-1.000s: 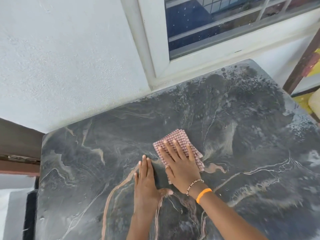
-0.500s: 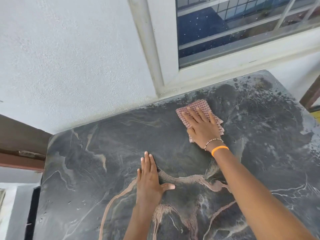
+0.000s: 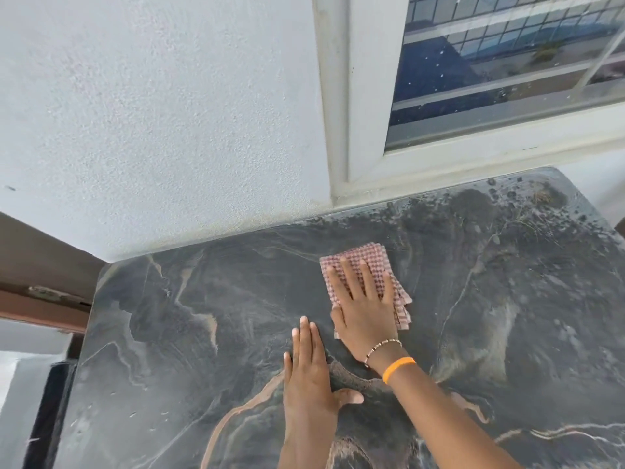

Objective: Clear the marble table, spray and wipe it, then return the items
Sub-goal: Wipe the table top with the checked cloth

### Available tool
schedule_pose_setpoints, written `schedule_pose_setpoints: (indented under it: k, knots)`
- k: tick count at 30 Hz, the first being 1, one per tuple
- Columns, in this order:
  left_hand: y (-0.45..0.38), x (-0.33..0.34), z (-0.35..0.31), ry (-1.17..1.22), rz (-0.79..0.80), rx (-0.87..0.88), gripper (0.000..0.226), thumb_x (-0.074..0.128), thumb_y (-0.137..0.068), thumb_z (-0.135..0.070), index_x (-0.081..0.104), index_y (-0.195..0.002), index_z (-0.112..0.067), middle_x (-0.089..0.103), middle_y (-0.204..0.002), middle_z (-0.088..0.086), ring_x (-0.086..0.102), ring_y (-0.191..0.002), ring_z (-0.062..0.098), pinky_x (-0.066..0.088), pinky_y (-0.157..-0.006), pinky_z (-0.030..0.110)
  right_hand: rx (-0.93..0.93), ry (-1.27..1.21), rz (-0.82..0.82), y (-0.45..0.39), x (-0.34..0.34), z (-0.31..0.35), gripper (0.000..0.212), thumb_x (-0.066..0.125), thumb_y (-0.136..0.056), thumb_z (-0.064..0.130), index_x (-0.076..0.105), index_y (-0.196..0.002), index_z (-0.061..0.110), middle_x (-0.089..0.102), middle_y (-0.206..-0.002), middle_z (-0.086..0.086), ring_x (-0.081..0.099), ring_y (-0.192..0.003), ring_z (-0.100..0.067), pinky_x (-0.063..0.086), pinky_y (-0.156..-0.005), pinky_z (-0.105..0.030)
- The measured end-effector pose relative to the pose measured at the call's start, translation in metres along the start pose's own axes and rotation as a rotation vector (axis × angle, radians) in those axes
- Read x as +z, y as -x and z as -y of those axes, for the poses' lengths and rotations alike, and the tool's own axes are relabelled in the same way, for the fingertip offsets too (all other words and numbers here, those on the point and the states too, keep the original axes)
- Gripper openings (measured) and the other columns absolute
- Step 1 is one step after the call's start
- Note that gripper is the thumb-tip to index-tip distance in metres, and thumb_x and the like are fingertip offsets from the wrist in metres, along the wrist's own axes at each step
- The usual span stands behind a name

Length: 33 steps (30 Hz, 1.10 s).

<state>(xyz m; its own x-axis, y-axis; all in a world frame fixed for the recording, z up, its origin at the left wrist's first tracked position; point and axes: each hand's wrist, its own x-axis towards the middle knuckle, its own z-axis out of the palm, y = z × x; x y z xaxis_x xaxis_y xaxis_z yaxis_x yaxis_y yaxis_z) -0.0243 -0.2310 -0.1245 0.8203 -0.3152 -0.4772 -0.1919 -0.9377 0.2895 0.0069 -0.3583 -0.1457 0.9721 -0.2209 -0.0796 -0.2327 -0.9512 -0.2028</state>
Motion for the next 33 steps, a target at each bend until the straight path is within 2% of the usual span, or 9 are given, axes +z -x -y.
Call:
schedule_pose_setpoints:
  k: [3, 7, 9, 14, 20, 23, 26, 29, 33]
  knots:
    - [-0.002, -0.002, -0.001, 0.024, 0.026, 0.003, 0.128, 0.067, -0.062, -0.060, -0.022, -0.141, -0.012, -0.036, -0.140, -0.006, -0.022, -0.142, 0.021, -0.002, -0.118, 0.038, -0.143, -0.008, 0.083, -0.060, 0.001, 0.034, 0.062, 0.037, -0.090, 0.035, 0.014, -0.147, 0.027, 0.016, -0.156, -0.002, 0.016, -0.141, -0.033, 0.002, -0.110, -0.063]
    - [-0.001, -0.004, -0.002, 0.041, 0.050, -0.013, 0.134, 0.069, -0.057, -0.062, -0.020, -0.142, -0.009, -0.033, -0.148, 0.003, -0.019, -0.143, 0.023, 0.000, -0.117, 0.039, -0.315, 0.053, 0.091, -0.106, -0.002, 0.059, 0.061, 0.037, -0.091, 0.037, 0.015, -0.146, 0.026, 0.017, -0.155, 0.001, 0.016, -0.138, -0.033, 0.004, -0.111, -0.061]
    - [-0.001, -0.005, -0.002, 0.027, 0.049, -0.024, 0.133, 0.070, -0.058, -0.060, -0.020, -0.142, -0.011, -0.031, -0.150, 0.001, -0.019, -0.143, 0.022, 0.001, -0.118, 0.039, -0.319, 0.030, 0.071, -0.111, -0.002, 0.057, 0.061, 0.038, -0.090, 0.041, 0.017, -0.145, 0.029, 0.019, -0.155, 0.003, 0.018, -0.137, -0.032, 0.006, -0.112, -0.059]
    - [0.001, -0.007, -0.008, -0.003, 0.041, -0.029, 0.129, 0.071, -0.063, -0.055, -0.021, -0.142, -0.011, -0.028, -0.153, -0.001, -0.019, -0.143, 0.019, 0.003, -0.118, 0.038, -0.084, -0.043, -0.009, -0.103, -0.007, 0.015, 0.061, 0.039, -0.085, 0.040, 0.023, -0.144, 0.029, 0.025, -0.152, -0.001, 0.024, -0.133, -0.034, 0.003, -0.111, -0.063]
    - [0.004, -0.009, -0.009, 0.002, 0.038, -0.029, 0.127, 0.070, -0.065, -0.054, -0.023, -0.141, -0.012, -0.034, -0.146, -0.005, -0.022, -0.142, 0.018, -0.001, -0.118, 0.035, 0.302, -0.039, -0.073, -0.099, -0.025, -0.101, 0.059, 0.037, -0.087, 0.041, 0.020, -0.143, 0.034, 0.021, -0.153, 0.002, 0.018, -0.136, -0.034, 0.007, -0.107, -0.069]
    - [0.005, -0.009, -0.009, -0.002, 0.033, -0.030, 0.126, 0.067, -0.065, -0.056, -0.024, -0.141, -0.012, -0.032, -0.148, -0.005, -0.023, -0.141, 0.018, -0.002, -0.118, 0.035, 0.426, -0.031, -0.092, -0.092, -0.030, -0.135, 0.058, 0.037, -0.087, 0.040, 0.021, -0.143, 0.033, 0.021, -0.153, 0.000, 0.017, -0.135, -0.036, 0.016, -0.105, -0.064]
    - [0.006, -0.009, -0.009, -0.030, 0.026, -0.031, 0.126, 0.063, -0.064, -0.059, -0.024, -0.141, -0.011, -0.031, -0.150, -0.003, -0.022, -0.142, 0.020, -0.002, -0.118, 0.036, 0.488, -0.042, -0.120, -0.076, -0.025, -0.130, 0.058, 0.037, -0.087, 0.037, 0.025, -0.143, 0.030, 0.022, -0.152, -0.005, 0.018, -0.133, -0.037, 0.018, -0.106, -0.059]
    - [0.005, -0.008, -0.009, -0.067, 0.027, -0.031, 0.125, 0.061, -0.065, -0.060, -0.024, -0.141, -0.009, -0.030, -0.151, -0.001, -0.022, -0.142, 0.021, -0.001, -0.118, 0.036, 0.418, -0.033, -0.120, -0.063, -0.015, -0.098, 0.058, 0.037, -0.086, 0.035, 0.025, -0.143, 0.029, 0.023, -0.151, -0.007, 0.020, -0.132, -0.036, 0.017, -0.106, -0.058]
    - [0.003, -0.005, -0.009, -0.065, 0.011, -0.027, 0.125, 0.063, -0.064, -0.060, -0.022, -0.142, -0.011, -0.028, -0.152, -0.001, -0.021, -0.142, 0.020, 0.000, -0.118, 0.036, 0.124, -0.040, -0.106, -0.067, -0.002, -0.028, 0.061, 0.040, -0.084, 0.035, 0.026, -0.143, 0.026, 0.027, -0.152, -0.003, 0.024, -0.134, -0.031, 0.015, -0.108, -0.056]
